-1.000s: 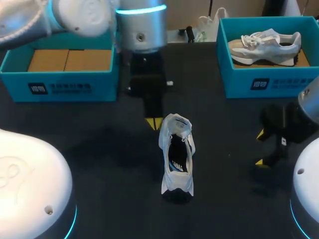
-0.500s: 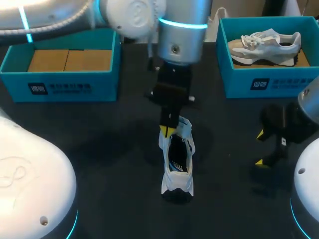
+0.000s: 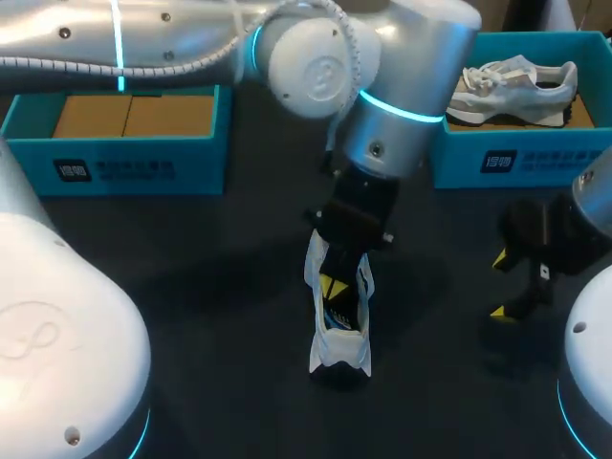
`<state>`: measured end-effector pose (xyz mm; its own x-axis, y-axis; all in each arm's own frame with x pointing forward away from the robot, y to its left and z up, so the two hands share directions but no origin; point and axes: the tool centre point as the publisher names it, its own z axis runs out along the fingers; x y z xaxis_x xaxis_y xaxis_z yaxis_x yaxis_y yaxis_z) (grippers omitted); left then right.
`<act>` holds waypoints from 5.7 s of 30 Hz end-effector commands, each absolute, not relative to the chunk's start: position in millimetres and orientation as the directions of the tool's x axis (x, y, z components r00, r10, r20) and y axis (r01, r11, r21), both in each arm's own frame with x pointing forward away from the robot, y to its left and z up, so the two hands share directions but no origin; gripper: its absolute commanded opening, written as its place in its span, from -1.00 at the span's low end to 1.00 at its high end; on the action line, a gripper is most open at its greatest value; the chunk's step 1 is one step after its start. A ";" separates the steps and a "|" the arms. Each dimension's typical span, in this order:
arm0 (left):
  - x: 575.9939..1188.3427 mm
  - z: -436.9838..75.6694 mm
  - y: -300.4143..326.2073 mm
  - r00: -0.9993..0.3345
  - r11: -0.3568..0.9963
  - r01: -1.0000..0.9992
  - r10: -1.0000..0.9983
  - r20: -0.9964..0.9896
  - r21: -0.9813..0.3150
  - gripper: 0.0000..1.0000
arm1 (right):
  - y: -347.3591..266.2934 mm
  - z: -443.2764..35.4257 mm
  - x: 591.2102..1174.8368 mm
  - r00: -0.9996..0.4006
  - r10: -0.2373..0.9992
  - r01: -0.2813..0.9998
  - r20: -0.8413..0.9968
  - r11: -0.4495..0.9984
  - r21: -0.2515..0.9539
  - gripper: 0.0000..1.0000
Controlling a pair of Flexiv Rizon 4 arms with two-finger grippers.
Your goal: Take the shoe out of the shoebox, open the shoe tongue, remove and reinsert the insole, then place the shoe into the shoebox
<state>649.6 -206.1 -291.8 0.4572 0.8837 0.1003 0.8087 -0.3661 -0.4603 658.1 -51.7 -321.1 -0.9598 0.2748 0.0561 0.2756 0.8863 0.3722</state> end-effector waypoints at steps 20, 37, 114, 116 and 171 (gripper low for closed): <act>648.2 -345.1 -214.2 0.414 -0.348 0.847 0.906 0.087 -0.402 -1.00 | -50.6 -321.3 656.8 -0.959 0.277 0.277 0.053 0.887 0.369 1.00; 639.8 -364.6 -210.7 0.363 -0.306 0.875 0.927 0.092 -0.375 -1.00 | -50.6 -321.3 656.8 -0.959 0.277 0.277 0.053 0.887 0.369 1.00; 616.7 -402.9 -225.9 0.234 -0.206 0.929 0.970 0.058 -0.307 -1.00 | -50.6 -321.3 656.8 -0.959 0.277 0.277 0.053 0.887 0.369 1.00; 619.1 -411.1 -224.8 0.235 -0.204 0.928 0.970 0.065 -0.311 -1.00 | -50.6 -321.3 656.8 -0.959 0.277 0.277 0.053 0.887 0.369 1.00; 648.0 -362.7 -210.0 0.203 -0.194 0.969 0.978 0.039 -0.155 -1.00 | -50.6 -321.3 656.8 -0.959 0.277 0.277 0.053 0.887 0.369 1.00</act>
